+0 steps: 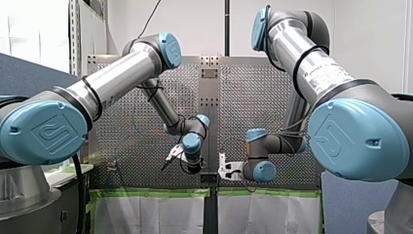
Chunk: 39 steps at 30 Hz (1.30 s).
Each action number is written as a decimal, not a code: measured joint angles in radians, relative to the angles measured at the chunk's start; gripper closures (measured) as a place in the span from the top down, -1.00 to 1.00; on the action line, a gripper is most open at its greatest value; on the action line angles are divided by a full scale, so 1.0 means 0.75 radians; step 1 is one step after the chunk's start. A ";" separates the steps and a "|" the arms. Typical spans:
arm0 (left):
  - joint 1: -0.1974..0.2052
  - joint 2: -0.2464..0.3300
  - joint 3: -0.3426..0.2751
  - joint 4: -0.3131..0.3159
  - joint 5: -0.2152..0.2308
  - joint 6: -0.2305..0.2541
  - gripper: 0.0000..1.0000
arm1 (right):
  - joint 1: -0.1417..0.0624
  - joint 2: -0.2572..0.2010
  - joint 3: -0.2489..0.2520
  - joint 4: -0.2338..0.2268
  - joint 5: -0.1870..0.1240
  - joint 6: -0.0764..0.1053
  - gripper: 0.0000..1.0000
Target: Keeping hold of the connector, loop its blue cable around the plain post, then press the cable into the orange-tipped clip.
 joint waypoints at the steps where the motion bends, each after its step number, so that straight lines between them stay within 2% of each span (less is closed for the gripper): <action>1: 0.001 0.000 0.000 0.000 0.012 -0.011 0.97 | -0.002 0.000 0.000 0.000 0.001 -0.001 -0.79; 7: 0.005 -0.001 0.000 0.004 0.089 -0.067 0.97 | -0.010 0.001 0.000 -0.005 0.006 -0.009 -0.79; 20: 0.038 0.000 -0.004 0.120 0.251 -0.219 0.97 | -0.037 0.001 0.000 -0.012 0.030 -0.024 -0.79; 28: 0.067 -0.001 -0.060 0.204 0.346 -0.312 0.97 | -0.051 0.001 0.000 -0.019 0.034 -0.029 -0.79; 39: 0.090 0.000 -0.089 0.253 0.492 -0.314 0.97 | -0.059 0.001 0.000 -0.032 0.034 -0.029 -0.79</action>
